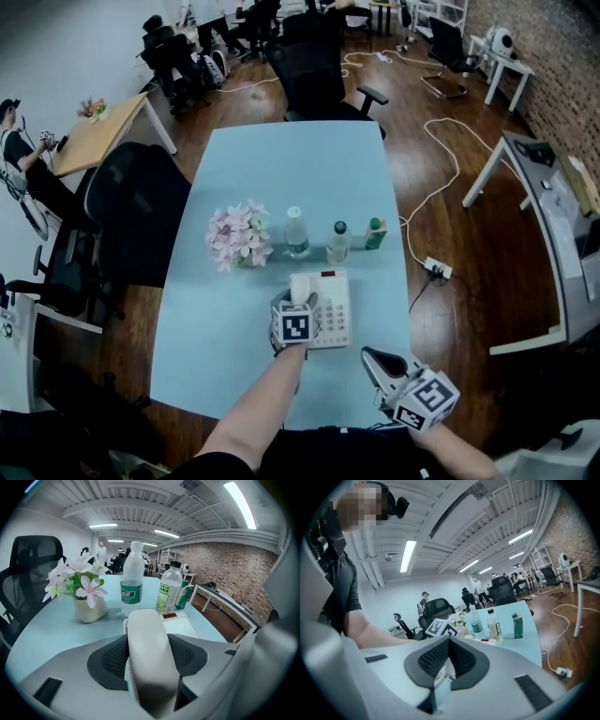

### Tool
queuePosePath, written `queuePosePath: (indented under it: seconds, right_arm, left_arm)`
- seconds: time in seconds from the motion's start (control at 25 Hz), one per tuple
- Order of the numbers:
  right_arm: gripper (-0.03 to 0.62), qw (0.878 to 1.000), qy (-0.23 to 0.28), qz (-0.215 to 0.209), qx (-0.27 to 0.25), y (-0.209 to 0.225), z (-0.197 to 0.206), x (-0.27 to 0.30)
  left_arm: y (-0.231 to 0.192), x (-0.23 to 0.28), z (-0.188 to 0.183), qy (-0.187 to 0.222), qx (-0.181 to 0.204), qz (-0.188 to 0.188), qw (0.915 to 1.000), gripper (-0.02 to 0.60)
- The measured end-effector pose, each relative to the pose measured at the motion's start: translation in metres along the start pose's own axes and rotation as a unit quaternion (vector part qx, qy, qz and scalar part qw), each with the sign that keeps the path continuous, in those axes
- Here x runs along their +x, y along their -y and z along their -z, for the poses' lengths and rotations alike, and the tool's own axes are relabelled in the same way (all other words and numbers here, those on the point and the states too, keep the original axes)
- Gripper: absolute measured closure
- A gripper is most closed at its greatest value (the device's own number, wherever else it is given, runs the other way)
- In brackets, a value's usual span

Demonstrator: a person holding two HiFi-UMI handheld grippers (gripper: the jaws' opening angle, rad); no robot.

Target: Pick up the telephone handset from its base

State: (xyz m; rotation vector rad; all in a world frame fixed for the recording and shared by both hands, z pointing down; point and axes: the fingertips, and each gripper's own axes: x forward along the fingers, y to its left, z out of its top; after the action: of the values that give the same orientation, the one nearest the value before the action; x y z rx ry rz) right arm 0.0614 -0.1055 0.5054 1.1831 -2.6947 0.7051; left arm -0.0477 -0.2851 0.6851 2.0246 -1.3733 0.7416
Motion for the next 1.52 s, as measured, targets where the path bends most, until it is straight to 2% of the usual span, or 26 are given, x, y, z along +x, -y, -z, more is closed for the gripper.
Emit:
queuePosePath:
  seconds: [0.36, 0.64, 0.84, 1.2, 1.36, 1.52]
  right_arm:
    - [0.579, 1.0, 0.016, 0.014, -0.015, -0.011, -0.007, -0.012]
    - [0.579, 0.999, 0.018, 0.026, -0.017, -0.022, -0.003, -0.018]
    - [0.579, 0.999, 0.027, 0.032, -0.022, -0.041, -0.002, -0.021]
    - [0.579, 0.998, 0.038, 0.043, -0.02, -0.06, 0.002, -0.032]
    - [0.579, 0.998, 0.041, 0.028, -0.026, -0.06, -0.003, -0.035]
    - [0.579, 0.999, 0.038, 0.004, -0.038, -0.062, -0.01, -0.041]
  left_arm:
    - [0.008, -0.02, -0.011, 0.019, 0.013, 0.017, 0.9996, 0.336]
    - [0.004, -0.049, -0.024, 0.054, 0.021, 0.024, 0.998, 0.339]
    - [0.009, -0.078, -0.032, 0.083, 0.016, 0.054, 0.9949, 0.339]
    - [0.017, -0.139, -0.052, 0.148, 0.021, 0.11, 0.9826, 0.341]
    - [0.026, -0.168, -0.057, 0.169, 0.018, 0.136, 0.976, 0.341]
    - [0.04, -0.202, -0.058, 0.19, 0.032, 0.167, 0.967, 0.341]
